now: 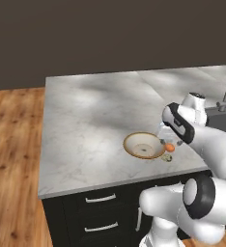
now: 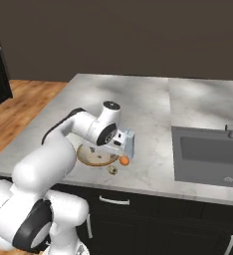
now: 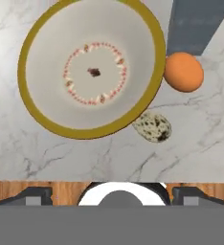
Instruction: Gather the eggs and milk located in the vicinity of the sink area and place them right next to the bowl.
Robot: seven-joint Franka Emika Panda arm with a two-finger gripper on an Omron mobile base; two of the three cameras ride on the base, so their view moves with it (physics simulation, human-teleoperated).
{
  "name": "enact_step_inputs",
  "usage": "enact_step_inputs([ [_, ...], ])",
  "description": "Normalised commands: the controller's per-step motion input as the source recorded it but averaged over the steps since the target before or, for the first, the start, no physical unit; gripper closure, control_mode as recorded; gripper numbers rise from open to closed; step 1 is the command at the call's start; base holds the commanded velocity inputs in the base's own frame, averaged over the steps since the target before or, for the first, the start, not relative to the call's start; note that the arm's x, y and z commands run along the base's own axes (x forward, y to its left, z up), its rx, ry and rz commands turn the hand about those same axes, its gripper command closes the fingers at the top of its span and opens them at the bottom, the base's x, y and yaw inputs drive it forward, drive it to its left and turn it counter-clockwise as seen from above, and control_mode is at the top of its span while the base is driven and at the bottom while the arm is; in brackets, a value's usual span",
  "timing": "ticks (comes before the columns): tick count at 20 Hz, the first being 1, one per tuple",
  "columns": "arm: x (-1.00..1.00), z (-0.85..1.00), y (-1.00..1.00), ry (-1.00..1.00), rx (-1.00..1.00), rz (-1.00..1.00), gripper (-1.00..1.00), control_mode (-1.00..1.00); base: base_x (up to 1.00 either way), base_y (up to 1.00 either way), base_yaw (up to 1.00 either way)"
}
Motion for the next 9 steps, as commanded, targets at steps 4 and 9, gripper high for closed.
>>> enact_step_inputs([
  [4, 0.00, 0.09, 0.47, -0.08, -0.37, -0.35, -1.00, -1.00, 0.00, 0.00, 0.00],
  [9, -0.03, 0.20, 0.21, -0.03, -0.16, -0.13, -1.00, -1.00, 0.00, 0.00, 0.00],
])
